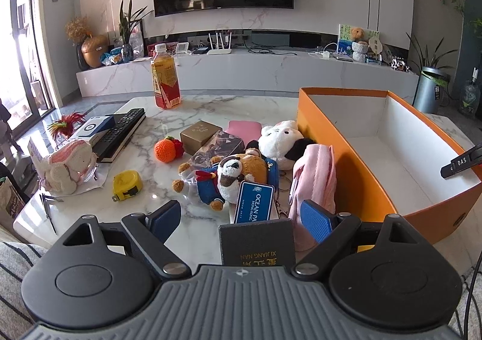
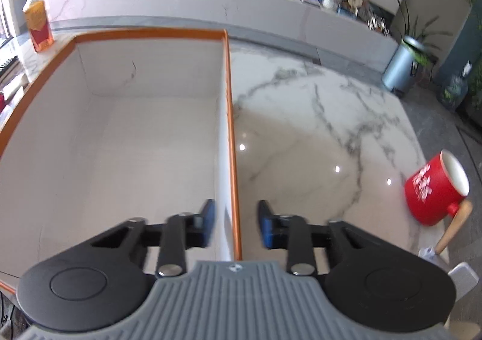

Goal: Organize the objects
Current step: 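Move right gripper to the pink bag while left gripper approaches the black box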

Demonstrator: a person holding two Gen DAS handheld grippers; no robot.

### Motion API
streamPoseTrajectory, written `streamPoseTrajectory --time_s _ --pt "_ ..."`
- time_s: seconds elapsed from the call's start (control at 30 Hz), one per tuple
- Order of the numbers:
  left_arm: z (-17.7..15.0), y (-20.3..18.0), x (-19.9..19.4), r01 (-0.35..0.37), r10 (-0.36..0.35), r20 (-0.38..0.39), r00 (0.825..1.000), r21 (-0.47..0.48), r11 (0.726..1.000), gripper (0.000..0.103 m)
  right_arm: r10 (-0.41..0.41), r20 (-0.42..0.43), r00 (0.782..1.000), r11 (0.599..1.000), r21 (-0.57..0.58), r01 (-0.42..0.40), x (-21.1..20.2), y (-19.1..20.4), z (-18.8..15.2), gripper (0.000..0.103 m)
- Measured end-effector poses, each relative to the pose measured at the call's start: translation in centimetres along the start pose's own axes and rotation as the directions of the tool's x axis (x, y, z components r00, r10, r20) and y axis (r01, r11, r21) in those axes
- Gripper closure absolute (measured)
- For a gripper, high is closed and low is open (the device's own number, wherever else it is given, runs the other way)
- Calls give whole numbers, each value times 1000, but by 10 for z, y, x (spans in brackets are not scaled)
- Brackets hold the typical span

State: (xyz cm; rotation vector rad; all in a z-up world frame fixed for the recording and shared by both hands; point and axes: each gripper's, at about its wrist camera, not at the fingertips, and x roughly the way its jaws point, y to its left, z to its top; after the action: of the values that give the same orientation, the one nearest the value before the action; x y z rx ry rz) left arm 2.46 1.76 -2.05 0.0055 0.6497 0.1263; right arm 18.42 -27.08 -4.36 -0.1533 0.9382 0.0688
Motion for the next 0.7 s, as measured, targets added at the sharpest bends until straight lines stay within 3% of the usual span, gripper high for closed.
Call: streamPoseTrajectory --time_s 0.03,0.2,0.37,0.53,0.6,0.67,0.7 --pt "-1 0 2 -4 4 -10 1000 1 1000 1 15 4 1000 1000 7 -16 1 0 -3 95" --pt "-3 6 8 -19 18 -50 999 -20 1000 1 -8 16 1000 996 92 6 -2 -8 -9 94" --pt "-1 9 6 -12 10 -55 998 -37 999 1 -98 -2 995 988 120 98 -8 -17 -18 93" --pt "0 11 10 -10 7 -88 996 -39 999 1 -100 78 992 992 87 93 -17 -22 -23 93" --pt "2 18 10 -17 11 -111 994 -56 998 1 -101 178 979 994 48 94 -41 -17 -21 85" --pt "5 30 8 -15 4 -104 995 -104 994 1 -96 312 945 995 13 97 -77 -4 -20 40" --pt "6 35 8 -14 1 -105 994 -125 992 1 -54 368 928 998 -8 61 -96 5 -19 34"
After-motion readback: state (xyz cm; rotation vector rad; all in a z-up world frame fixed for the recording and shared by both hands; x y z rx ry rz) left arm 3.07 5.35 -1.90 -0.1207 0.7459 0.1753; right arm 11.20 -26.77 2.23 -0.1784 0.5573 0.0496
